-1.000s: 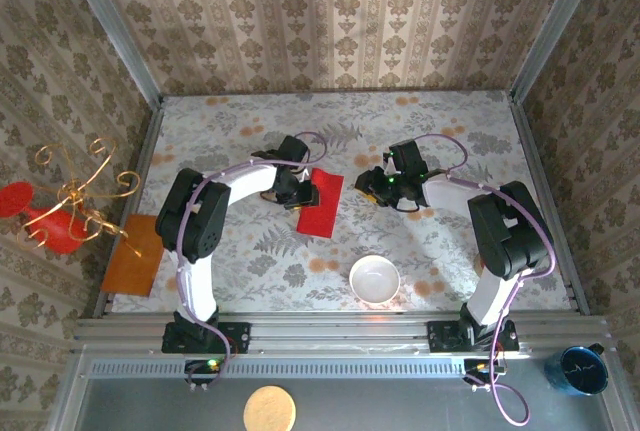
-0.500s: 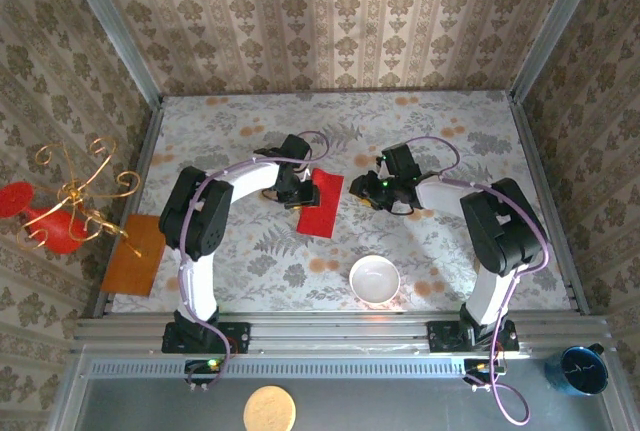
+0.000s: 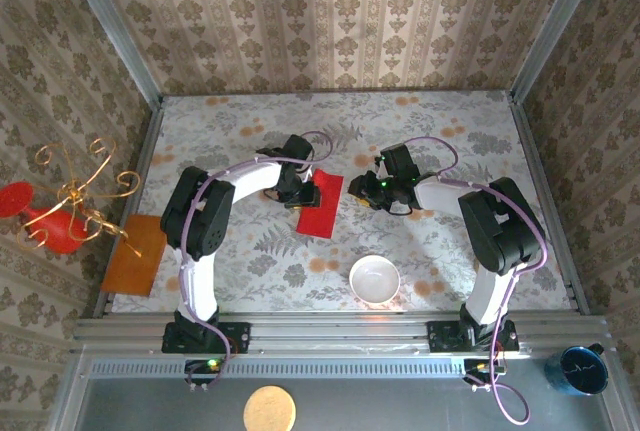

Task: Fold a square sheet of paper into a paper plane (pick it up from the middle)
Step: Hold the square sheet of paper at the center of the table.

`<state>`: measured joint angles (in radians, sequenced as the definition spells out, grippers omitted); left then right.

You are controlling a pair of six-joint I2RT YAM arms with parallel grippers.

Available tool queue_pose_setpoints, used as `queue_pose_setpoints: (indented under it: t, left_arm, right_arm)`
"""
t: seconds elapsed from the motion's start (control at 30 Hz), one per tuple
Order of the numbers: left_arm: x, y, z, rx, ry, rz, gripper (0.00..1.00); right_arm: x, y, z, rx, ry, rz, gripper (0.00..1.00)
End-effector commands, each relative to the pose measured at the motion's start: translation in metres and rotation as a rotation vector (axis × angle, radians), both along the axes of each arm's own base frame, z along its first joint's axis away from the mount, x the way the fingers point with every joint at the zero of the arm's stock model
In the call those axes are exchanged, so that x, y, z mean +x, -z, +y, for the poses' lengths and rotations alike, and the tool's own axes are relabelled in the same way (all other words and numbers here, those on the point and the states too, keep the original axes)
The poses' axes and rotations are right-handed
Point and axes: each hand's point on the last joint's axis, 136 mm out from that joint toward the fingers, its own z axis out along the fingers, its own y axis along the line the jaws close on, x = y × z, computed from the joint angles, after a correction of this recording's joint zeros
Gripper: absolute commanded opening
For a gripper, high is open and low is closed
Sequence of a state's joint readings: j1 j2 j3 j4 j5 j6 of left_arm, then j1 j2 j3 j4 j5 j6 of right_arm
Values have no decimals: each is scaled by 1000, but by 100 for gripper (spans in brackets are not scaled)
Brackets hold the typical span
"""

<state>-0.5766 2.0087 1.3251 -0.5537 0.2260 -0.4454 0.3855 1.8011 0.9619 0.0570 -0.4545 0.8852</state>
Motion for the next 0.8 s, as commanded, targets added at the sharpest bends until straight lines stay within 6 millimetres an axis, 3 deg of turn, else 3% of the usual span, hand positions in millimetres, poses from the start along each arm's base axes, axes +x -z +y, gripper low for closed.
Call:
queue_pose_setpoints:
  t: [0.0, 0.37, 0.77]
  left_arm:
    - [-40, 81, 6, 93, 29, 158, 41]
    - [-45, 87, 3, 79, 24, 189, 41]
    - [-49, 91, 5, 81, 26, 208, 43]
  right_arm:
    - [5, -5, 4, -4, -6, -31, 38]
    - [3, -2, 14, -11, -38, -33, 37]
    - [-2, 2, 44, 14, -108, -29, 35]
